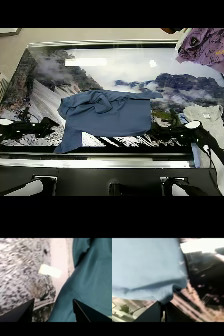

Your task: Fold the clothes and pants, and hang the long-sleeved shirts on hangers.

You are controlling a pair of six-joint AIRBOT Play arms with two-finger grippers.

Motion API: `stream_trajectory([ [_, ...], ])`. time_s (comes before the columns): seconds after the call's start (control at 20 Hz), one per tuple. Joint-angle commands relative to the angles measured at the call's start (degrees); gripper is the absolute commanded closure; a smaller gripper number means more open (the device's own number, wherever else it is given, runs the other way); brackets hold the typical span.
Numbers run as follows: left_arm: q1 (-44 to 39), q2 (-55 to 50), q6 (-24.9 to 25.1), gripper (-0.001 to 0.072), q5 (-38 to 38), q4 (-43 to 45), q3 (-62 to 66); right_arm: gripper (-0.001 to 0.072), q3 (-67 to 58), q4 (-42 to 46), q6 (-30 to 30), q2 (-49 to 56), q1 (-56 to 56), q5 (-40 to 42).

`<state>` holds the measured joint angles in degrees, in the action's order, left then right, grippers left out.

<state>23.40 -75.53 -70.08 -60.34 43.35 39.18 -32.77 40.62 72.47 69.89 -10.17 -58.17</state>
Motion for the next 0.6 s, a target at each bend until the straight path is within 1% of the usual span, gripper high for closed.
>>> stream_trajectory([
  [0.0,-5.44,-3.39,3.87,0.0179,5.75,-6.47,0.04,0.0683,-0.68,0.61,1.57,-2.84,0.09,-3.06],
  [0.1,-7.28,-5.22,5.81,0.0179,6.45,-9.97,0.04,0.0683,-0.68,0.63,1.84,-3.87,0.09,-3.65],
  [0.2,-8.96,-7.02,5.81,0.0184,7.08,-10.58,0.04,0.0683,-0.68,0.63,2.32,-5.14,0.09,-3.56],
  [0.25,-9.64,-7.76,5.79,0.0202,7.37,-10.64,0.04,0.0683,-0.68,0.61,2.60,-5.68,0.09,-3.61],
  [0.3,-10.29,-8.35,5.81,0.0283,7.45,-10.86,0.04,0.0683,-0.68,0.61,2.93,-6.23,0.09,-3.74],
  [0.35,-10.69,-8.57,5.84,0.0456,7.32,-11.02,0.07,0.0683,-0.74,0.61,3.15,-6.71,0.09,-3.91],
  [0.4,-10.78,-8.39,5.97,0.0690,6.84,-11.02,0.46,0.0683,-1.11,0.59,3.45,-7.17,0.09,-4.15],
  [0.55,-10.56,-6.01,5.99,0.0694,4.44,-10.99,5.64,0.0684,-6.78,0.81,3.10,-7.58,0.09,-5.11],
])
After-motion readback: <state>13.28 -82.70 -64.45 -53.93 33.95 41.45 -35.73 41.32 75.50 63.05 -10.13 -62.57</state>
